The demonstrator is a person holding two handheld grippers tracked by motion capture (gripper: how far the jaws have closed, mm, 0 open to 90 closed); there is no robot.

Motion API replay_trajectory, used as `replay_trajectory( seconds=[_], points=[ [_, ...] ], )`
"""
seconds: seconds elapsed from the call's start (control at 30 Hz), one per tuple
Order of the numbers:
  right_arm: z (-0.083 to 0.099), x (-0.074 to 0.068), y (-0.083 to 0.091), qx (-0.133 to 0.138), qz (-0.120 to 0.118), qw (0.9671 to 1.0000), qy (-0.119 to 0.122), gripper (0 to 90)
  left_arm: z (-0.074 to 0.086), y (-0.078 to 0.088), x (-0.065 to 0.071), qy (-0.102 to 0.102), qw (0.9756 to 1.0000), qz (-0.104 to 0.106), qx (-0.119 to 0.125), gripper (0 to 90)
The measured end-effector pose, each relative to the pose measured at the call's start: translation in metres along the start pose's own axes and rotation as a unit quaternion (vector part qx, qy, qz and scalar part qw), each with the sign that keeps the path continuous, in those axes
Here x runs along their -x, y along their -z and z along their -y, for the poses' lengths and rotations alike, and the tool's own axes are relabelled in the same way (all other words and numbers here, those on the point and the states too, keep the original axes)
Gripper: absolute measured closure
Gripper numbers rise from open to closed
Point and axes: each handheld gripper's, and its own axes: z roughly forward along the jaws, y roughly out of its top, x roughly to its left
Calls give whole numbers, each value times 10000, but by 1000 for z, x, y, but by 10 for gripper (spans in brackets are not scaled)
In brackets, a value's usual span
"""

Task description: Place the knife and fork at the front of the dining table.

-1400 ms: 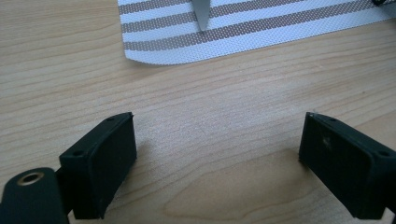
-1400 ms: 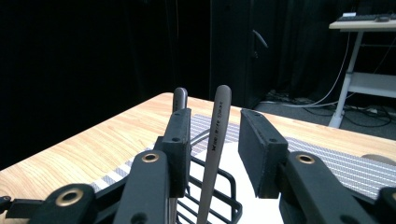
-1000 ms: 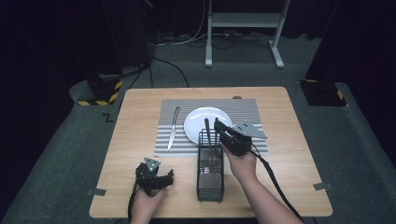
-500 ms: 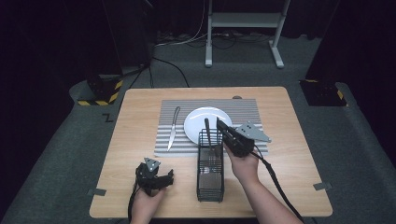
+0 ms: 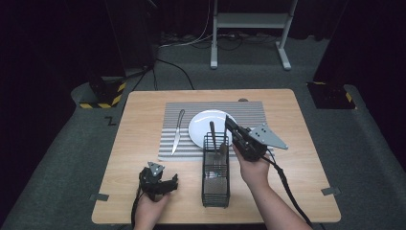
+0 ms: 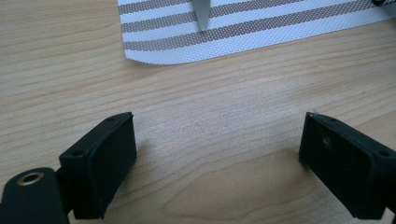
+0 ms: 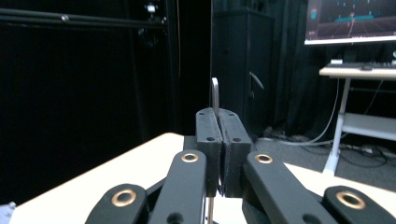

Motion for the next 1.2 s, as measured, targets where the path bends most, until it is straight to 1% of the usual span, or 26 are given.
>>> replay_trajectory(
  seconds=[0.23,0.4,0.5,0.57,0.7,0.8,0.87,0.9,1.0,1.03,1.2],
  points=[
    [-22,-6,11,341,-38,9994,62,885,0,0,0,-1,10000,0,-1,109],
    [-39,-8,23,596,-67,9982,34,886,0,0,0,0,10000,0,0,109],
    [-50,-6,31,758,-49,9971,12,886,0,0,0,0,10000,0,0,109],
    [-58,-3,38,853,8,9963,42,886,0,0,0,0,10000,0,0,109],
    [-62,6,48,904,173,9957,142,886,0,0,0,1,10000,-1,-1,109],
    [-57,15,54,850,320,9957,154,886,0,0,0,2,10000,-3,0,109],
    [-49,24,58,753,438,9961,168,886,0,0,0,3,10000,-4,0,109],
    [-44,29,60,703,491,9962,138,886,0,0,0,2,10000,-4,0,109],
    [-28,41,62,509,614,9968,80,886,0,0,0,3,10000,-7,0,109],
    [-20,46,63,399,663,9970,17,886,0,0,0,6,10000,-4,1,109],
    [11,66,60,38,809,9967,-114,887,0,0,0,4,10000,-8,0,109]
  ],
)
